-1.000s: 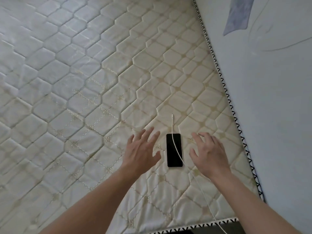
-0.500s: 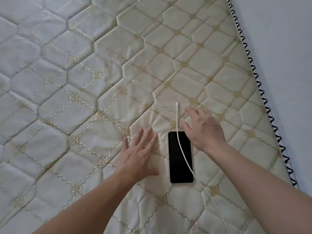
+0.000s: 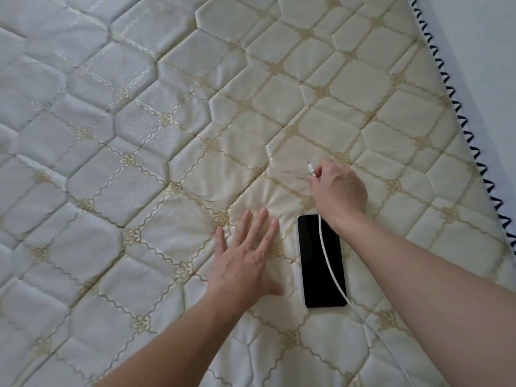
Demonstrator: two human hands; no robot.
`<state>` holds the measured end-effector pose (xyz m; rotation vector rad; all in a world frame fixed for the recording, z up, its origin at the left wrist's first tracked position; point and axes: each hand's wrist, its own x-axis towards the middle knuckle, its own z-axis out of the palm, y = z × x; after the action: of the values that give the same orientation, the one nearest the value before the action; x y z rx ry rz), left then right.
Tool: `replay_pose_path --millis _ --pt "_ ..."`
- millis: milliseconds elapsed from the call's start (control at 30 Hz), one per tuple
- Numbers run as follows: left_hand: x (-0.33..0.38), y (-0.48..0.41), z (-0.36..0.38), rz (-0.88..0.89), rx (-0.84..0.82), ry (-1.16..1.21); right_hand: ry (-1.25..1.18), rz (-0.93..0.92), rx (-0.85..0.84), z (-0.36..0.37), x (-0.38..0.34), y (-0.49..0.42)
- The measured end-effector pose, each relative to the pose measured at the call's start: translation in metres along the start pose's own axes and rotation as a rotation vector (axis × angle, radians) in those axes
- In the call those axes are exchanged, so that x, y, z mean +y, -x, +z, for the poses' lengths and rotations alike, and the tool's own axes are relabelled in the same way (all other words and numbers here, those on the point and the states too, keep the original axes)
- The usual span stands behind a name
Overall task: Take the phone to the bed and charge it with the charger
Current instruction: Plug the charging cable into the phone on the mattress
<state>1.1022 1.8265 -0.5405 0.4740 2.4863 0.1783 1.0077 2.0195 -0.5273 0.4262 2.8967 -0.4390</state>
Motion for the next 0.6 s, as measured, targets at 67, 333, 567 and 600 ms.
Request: replay_pose_path --millis 67,333,567,600 --pt "0.0 0.0 -0.001 0.0 0.005 -0.013 -0.015 -0.003 0.004 -0.005 0.008 0.007" --pt "0.007 0.003 -0.008 -0.019 -0.018 -0.073 -0.154 0.025 -0.002 -0.028 0.067 0.085" --pt "0.037 0.005 -0.02 0.017 0.07 0.015 -0.296 0.098 -0.032 -0.004 0.097 0.191" --pt "0.043 0.005 -0.019 0.059 0.111 -0.001 -0.308 0.103 -0.033 0.002 0.097 0.204"
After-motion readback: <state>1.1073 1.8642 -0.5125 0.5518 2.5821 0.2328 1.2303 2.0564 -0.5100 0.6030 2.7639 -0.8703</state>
